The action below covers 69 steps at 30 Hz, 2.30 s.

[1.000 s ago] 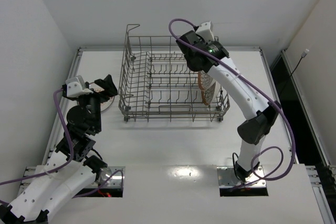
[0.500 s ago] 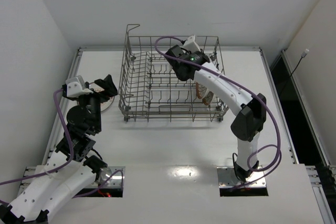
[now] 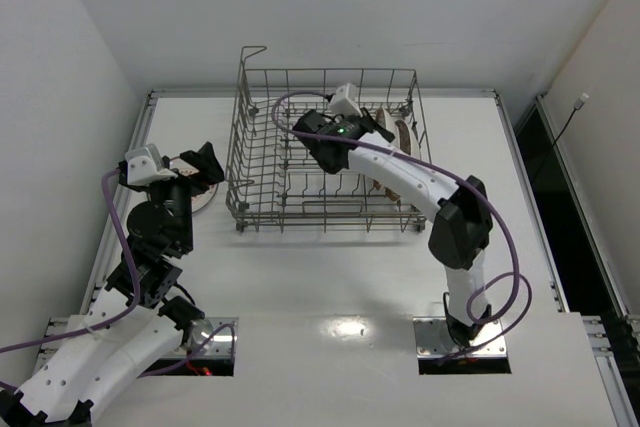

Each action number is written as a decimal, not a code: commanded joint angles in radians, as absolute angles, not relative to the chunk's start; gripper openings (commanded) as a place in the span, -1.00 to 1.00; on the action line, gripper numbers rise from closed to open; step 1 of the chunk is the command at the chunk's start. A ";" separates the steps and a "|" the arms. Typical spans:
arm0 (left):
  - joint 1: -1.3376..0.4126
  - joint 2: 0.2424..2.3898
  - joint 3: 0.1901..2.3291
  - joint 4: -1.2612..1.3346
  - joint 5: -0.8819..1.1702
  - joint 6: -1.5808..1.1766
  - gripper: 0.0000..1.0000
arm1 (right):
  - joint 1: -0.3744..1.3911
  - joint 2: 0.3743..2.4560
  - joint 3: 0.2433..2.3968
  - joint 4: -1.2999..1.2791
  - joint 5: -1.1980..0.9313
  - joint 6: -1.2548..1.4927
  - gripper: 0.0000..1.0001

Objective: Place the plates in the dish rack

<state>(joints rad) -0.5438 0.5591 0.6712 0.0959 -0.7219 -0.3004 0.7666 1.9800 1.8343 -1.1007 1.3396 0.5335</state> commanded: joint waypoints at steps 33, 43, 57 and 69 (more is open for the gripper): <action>-0.551 0.571 0.667 0.138 -0.808 -0.302 0.98 | 0.868 1.466 1.608 -1.070 0.889 0.676 0.99; -0.551 0.663 0.657 0.124 -1.011 -0.348 1.00 | 0.868 1.005 1.076 -0.775 0.456 0.727 0.99; -0.160 0.770 0.827 -0.305 -0.642 -0.917 1.00 | 0.868 0.686 0.900 -0.793 0.311 0.799 0.99; 0.320 0.887 0.441 -0.129 0.004 -1.258 1.00 | 0.868 0.520 0.884 -0.819 0.203 0.827 0.99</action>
